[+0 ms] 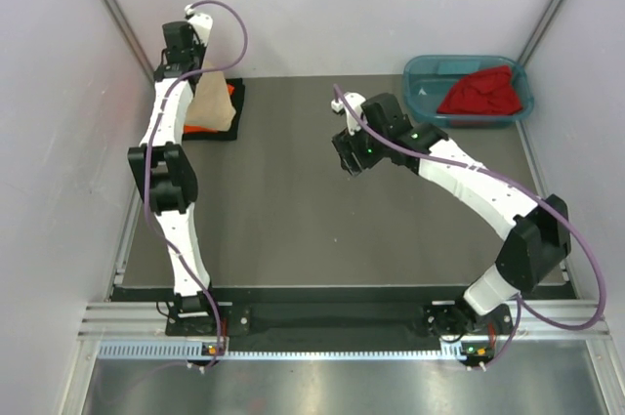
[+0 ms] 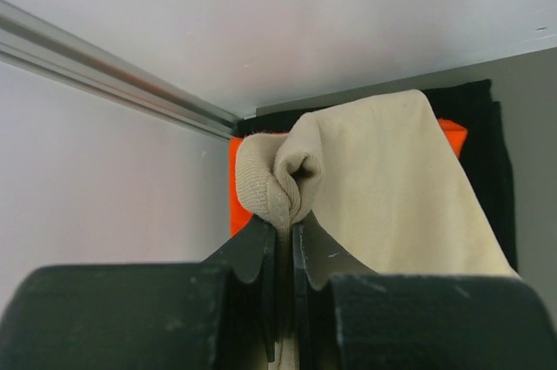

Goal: Fold and stack the t-shirts
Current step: Neatly place the folded tshirt to the corner

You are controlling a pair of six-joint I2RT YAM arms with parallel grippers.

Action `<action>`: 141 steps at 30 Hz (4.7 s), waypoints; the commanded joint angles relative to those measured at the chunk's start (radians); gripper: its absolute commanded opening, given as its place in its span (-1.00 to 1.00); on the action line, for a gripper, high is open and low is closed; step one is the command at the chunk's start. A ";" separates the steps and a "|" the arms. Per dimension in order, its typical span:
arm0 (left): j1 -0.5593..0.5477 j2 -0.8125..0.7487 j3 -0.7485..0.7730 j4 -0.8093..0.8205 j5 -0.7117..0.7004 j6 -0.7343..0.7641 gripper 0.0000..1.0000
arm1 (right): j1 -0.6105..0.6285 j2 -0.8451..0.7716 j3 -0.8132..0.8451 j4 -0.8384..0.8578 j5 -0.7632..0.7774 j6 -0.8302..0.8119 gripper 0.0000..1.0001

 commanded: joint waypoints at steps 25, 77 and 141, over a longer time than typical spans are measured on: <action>0.142 0.317 0.204 0.274 0.076 -0.124 -1.00 | -0.054 0.285 0.345 -0.116 -0.043 0.027 0.29; -0.170 0.263 0.051 0.028 -0.488 -0.245 0.51 | -0.094 -0.130 -0.190 0.036 -0.126 0.101 0.30; -0.012 -0.134 -0.280 0.055 -0.039 -0.695 -0.50 | -0.113 -0.114 -0.178 0.063 -0.184 0.076 0.29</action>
